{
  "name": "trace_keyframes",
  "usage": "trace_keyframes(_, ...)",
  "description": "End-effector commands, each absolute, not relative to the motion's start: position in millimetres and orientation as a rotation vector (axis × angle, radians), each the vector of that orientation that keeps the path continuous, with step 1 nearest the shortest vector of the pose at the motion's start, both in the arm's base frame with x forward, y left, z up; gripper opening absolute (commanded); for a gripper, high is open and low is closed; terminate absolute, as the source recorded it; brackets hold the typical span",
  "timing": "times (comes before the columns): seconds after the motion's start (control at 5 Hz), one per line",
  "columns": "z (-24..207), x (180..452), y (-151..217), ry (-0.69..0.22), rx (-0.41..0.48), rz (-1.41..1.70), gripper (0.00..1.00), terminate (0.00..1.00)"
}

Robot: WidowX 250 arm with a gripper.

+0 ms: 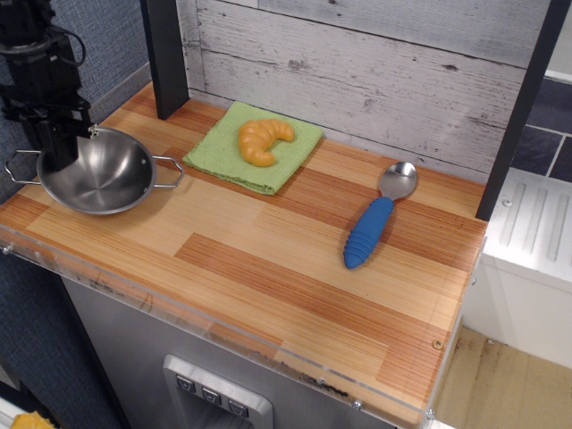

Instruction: Pick up the metal pot and move it to the opposite side of the counter

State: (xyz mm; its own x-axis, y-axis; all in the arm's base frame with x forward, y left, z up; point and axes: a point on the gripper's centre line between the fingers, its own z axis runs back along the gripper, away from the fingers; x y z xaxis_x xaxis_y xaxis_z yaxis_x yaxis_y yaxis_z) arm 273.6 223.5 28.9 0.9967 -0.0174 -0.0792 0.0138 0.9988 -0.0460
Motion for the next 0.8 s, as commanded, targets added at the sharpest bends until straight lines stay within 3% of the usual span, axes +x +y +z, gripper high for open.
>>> trace_keyframes(0.0,37,263,231,0.055,-0.016,-0.034,0.0,0.0)
trace_keyframes(0.2,53,266,230,0.023,0.012,-0.023,1.0,0.0)
trace_keyframes(0.6,103,284,198,-0.144,-0.116,-0.091,1.0,0.0)
